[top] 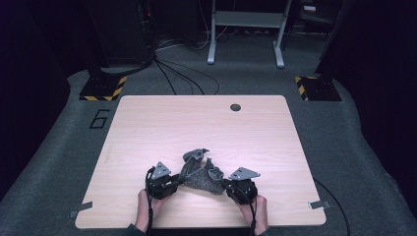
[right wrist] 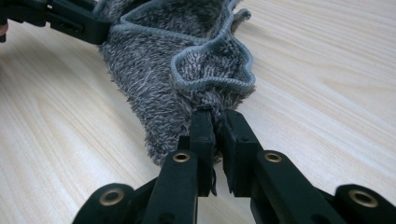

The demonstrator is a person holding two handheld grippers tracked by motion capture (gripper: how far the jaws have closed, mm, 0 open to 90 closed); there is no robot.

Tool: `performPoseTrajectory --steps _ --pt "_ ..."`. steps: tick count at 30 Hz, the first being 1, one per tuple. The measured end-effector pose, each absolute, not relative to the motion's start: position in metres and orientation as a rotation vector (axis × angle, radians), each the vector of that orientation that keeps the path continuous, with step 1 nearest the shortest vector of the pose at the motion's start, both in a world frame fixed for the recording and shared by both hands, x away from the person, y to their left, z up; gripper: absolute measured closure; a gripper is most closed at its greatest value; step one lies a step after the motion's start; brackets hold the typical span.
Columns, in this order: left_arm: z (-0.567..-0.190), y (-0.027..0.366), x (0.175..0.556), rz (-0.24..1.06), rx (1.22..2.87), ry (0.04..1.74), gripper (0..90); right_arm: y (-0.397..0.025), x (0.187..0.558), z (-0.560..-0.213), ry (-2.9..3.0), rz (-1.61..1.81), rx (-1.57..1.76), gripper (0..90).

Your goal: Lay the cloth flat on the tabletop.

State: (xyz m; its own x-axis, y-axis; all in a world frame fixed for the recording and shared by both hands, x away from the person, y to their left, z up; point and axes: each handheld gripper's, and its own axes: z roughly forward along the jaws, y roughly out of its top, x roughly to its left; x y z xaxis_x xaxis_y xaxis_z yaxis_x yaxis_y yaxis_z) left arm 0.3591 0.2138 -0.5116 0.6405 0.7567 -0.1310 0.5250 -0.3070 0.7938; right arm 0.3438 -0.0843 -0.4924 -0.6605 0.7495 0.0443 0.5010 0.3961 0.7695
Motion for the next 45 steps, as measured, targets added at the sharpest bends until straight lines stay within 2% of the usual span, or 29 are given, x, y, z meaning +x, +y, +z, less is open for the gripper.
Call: performPoseTrajectory --steps 2,6,7,8,9,11,15,20,23,30,36,38,40,41,44,45 --pt "-0.512 0.215 0.358 0.338 1.992 1.004 69.5 -0.088 0.343 -0.493 2.348 1.134 1.104 82.5" --pt "-0.513 0.22 0.355 0.362 2.005 1.032 50.8 -0.094 0.342 -0.494 2.34 1.13 1.138 78.6" --pt "-0.512 0.225 0.353 0.383 1.987 1.057 43.6 -0.099 0.342 -0.492 2.333 1.137 1.145 72.3" --pt "-0.512 0.225 0.353 0.383 1.987 1.057 40.8 -0.099 0.342 -0.492 2.333 1.137 1.145 72.3" --pt "-0.509 0.23 0.354 0.387 1.984 1.06 37.6 -0.103 0.343 -0.488 2.322 1.153 1.162 68.4" --pt "-0.503 0.233 0.356 0.404 1.965 1.068 34.1 -0.107 0.345 -0.483 2.312 1.181 1.165 61.3" --pt "-0.488 0.233 0.365 0.431 1.964 1.036 30.6 -0.107 0.352 -0.471 2.308 1.196 1.152 54.5" --pt "-0.466 0.223 0.382 0.469 1.965 0.984 29.2 -0.099 0.372 -0.462 2.341 1.195 1.159 52.4" --pt "-0.46 0.215 0.394 0.449 1.994 0.968 27.6 -0.093 0.386 -0.462 2.361 1.175 1.166 52.2" --pt "-0.453 0.2 0.417 0.445 2.032 0.959 28.2 -0.08 0.425 -0.473 2.414 1.123 1.235 51.8" --pt "-0.455 0.194 0.433 0.424 2.053 0.978 31.4 -0.072 0.44 -0.482 2.461 1.065 1.25 52.0" --pt "-0.458 0.192 0.436 0.401 2.048 0.99 36.1 -0.068 0.445 -0.488 2.495 1.047 1.272 57.5" --pt "-0.462 0.191 0.437 0.381 2.061 0.985 47.0 -0.067 0.447 -0.491 2.508 1.041 1.278 59.0" --pt "-0.466 0.193 0.437 0.364 2.069 0.975 53.2 -0.066 0.448 -0.494 2.516 1.029 1.277 64.5" --pt "-0.469 0.195 0.436 0.353 2.072 0.978 65.1 -0.066 0.448 -0.496 2.519 1.008 1.273 68.4" --pt "-0.472 0.196 0.434 0.351 2.071 0.982 69.0 -0.066 0.448 -0.497 2.529 0.996 1.258 73.3"
